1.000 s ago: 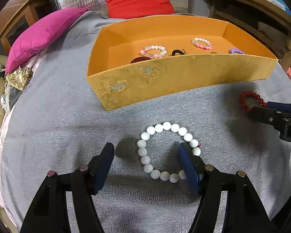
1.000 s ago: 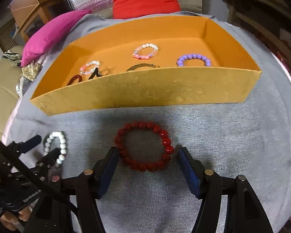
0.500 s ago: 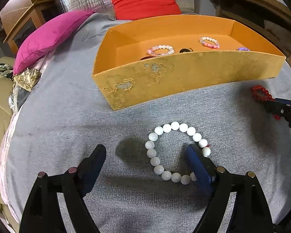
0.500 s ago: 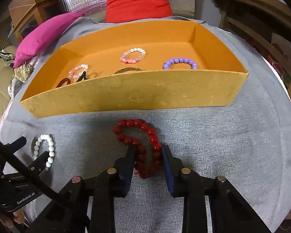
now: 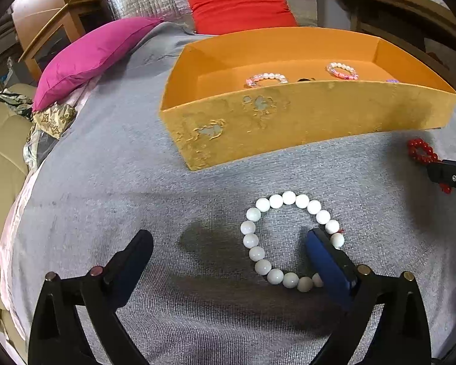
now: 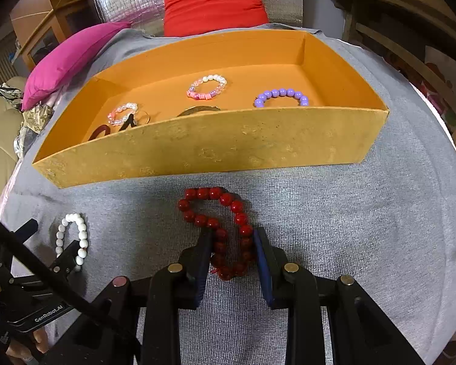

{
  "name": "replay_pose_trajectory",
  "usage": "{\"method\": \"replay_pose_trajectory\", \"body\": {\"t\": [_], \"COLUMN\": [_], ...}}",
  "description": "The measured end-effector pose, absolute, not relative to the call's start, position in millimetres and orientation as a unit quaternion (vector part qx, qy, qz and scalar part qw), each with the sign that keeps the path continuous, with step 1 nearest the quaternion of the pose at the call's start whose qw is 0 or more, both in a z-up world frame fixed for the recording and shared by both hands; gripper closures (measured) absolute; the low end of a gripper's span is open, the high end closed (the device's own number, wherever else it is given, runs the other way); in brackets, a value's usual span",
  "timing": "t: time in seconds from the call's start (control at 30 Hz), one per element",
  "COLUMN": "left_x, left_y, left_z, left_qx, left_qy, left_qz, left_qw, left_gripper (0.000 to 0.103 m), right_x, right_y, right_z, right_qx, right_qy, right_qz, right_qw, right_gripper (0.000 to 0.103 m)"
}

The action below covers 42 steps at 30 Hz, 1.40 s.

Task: Organize jewelry
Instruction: 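Grasp the white bead bracelet with the left tool while the right tool holds the red bracelet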

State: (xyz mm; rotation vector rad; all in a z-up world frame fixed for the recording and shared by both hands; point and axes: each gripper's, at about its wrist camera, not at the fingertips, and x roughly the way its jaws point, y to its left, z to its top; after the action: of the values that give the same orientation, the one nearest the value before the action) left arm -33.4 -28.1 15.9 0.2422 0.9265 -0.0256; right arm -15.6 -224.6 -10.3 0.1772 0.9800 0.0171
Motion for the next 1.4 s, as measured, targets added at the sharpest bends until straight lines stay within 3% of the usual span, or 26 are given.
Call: {"method": "replay_pose_trajectory", "body": {"t": [0.57,0.77,0.83,1.0,1.4], "left_x": [-29.6,-41.0,-41.4,-35.4,-18.3], "left_y": [-17.5,-12.5,-16.2,-29.4,-29.6], "left_z": [21.8,42.9,39.2,19.7,15.7], "left_qx": [0.079,0.042,0.040,0.041,0.044], "left_qy": [0.469,0.445,0.455,0.493,0.479], "left_qz": [-0.043,-0.108,-0.125,-0.129,-0.092], "left_qw": [0.878,0.888,0.881,0.860,0.872], "left_gripper": [0.000,0.002,0.008,0.008,0.008], "right_x": [-16.5,-16.8,-16.9,-16.6,-17.2], "right_y": [-226.4,-226.6,-226.9,-227.2,-228.0], "right_z": [-10.1,-9.7,-9.6,-9.6,-10.4], "right_qx": [0.091,0.093,0.095,0.098,0.104], "right_qy": [0.466,0.465,0.465,0.466,0.467], "right_qz": [0.008,0.011,0.011,0.008,0.012], "right_qw": [0.880,0.881,0.880,0.879,0.878], "right_gripper": [0.072,0.072,0.072,0.072,0.072]}}
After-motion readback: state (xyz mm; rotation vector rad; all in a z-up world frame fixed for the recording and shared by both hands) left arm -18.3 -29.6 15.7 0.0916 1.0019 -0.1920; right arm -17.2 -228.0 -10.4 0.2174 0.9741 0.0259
